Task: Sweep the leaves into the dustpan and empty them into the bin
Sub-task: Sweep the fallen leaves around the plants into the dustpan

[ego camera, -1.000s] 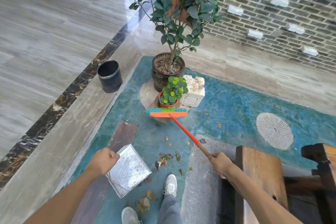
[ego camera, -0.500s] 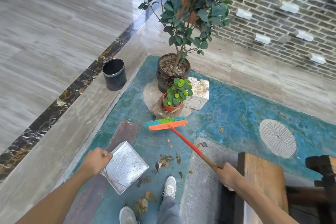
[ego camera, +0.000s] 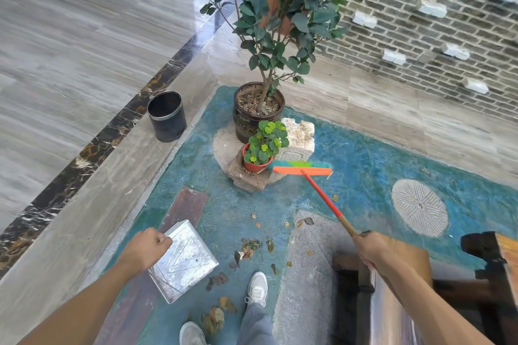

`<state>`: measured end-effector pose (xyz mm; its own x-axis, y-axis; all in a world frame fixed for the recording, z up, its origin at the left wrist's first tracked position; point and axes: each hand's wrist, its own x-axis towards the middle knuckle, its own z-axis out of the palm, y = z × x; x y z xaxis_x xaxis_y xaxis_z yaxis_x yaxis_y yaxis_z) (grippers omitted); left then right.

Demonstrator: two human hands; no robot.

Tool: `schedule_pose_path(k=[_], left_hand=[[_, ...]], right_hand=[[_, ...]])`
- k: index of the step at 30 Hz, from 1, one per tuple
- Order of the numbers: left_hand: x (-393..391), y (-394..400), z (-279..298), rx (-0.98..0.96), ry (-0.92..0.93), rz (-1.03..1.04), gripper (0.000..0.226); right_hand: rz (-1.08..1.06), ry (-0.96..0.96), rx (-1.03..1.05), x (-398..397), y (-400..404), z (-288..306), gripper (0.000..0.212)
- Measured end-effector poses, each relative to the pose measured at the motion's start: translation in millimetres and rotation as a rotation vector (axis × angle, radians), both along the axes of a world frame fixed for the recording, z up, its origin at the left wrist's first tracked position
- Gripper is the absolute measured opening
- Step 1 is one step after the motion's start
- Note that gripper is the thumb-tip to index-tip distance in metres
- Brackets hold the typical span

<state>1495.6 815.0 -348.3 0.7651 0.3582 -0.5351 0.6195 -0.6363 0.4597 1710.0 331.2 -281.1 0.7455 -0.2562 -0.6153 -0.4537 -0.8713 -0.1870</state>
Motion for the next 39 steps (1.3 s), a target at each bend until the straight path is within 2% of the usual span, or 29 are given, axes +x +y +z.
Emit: schedule_pose_path(k=[4, 11, 20, 24, 30, 33, 36, 39], left_hand=[[6.0, -8.5, 2.4, -0.001, 0.002, 0.006, 0.048], [21.1, -23.4, 13.9, 0.02, -0.029, -0.013, 0.052], [44.1, -44.8, 23.8, 0.009, -0.023, 0.003, 0.052], [44.8, -57.0, 25.4, -0.003, -0.028, 0.009, 0.05], [47.0, -61.9, 29.9, -0.025, -0.035, -0.022, 0.051], [47.1, -64.2, 30.4, -0.023, -0.03, -0.049, 0.052], [46.1, -66.7, 29.5, -0.016, -0.034, -0.061, 0.052], [43.9, -68.4, 27.7, -0.004, -0.032, -0.073, 0.051]], right_hand=[[-0.058, -0.001, -0.026, 31.8, 12.6, -13.7, 0.034], [0.047, 0.019, -0.092, 66.1, 38.6, -25.9, 0.027], [0.298, 0.037, -0.247, 35.4, -15.6, -28.0, 0.033], [0.387, 0.029, -0.228, 11.8, -41.3, -30.1, 0.035], [0.345, 0.042, -0.158, -24.9, -58.7, -26.1, 0.027], [0.2, 0.07, -0.022, -41.1, -58.0, -24.9, 0.023], [0.041, 0.064, 0.101, -45.0, -48.9, -27.3, 0.028], [-0.056, 0.056, 0.113, -32.5, -32.7, -33.1, 0.037]])
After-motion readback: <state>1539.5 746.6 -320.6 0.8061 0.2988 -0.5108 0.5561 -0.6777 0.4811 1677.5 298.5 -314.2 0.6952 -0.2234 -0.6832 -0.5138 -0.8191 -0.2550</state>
